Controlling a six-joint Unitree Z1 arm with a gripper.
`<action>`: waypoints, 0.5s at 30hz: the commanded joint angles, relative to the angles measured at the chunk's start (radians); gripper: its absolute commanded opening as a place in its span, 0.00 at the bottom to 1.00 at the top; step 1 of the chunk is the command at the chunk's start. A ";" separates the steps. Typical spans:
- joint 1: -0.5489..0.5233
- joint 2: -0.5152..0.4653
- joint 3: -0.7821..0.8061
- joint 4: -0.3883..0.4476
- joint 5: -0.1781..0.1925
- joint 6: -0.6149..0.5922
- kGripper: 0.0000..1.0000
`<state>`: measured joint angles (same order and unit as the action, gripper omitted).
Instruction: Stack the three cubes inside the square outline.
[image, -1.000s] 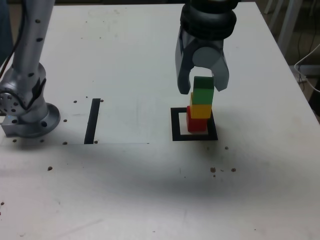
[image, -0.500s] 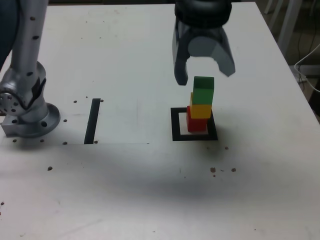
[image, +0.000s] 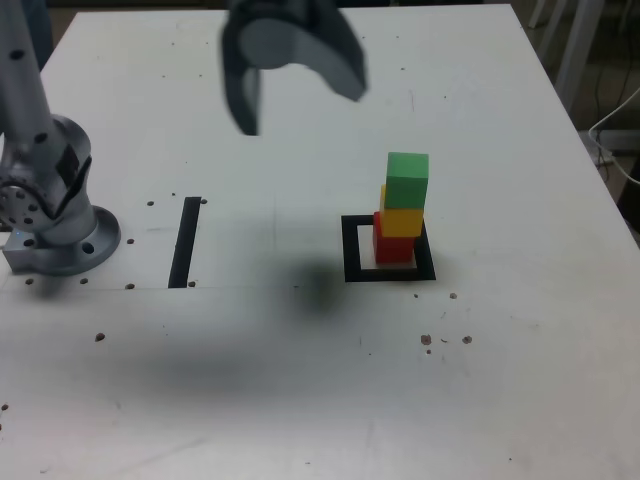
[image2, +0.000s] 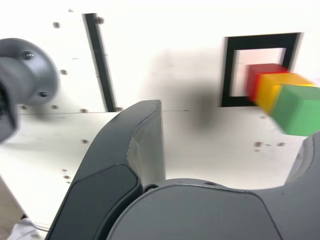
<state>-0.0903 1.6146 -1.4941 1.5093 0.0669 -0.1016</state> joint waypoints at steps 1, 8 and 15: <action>0.003 -0.029 0.040 -0.003 0.000 0.002 0.99; 0.010 -0.090 0.257 -0.046 0.003 0.002 0.99; 0.012 -0.103 0.509 -0.255 0.007 -0.005 0.99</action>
<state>-0.0801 1.5129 -1.0248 1.3044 0.0711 -0.1023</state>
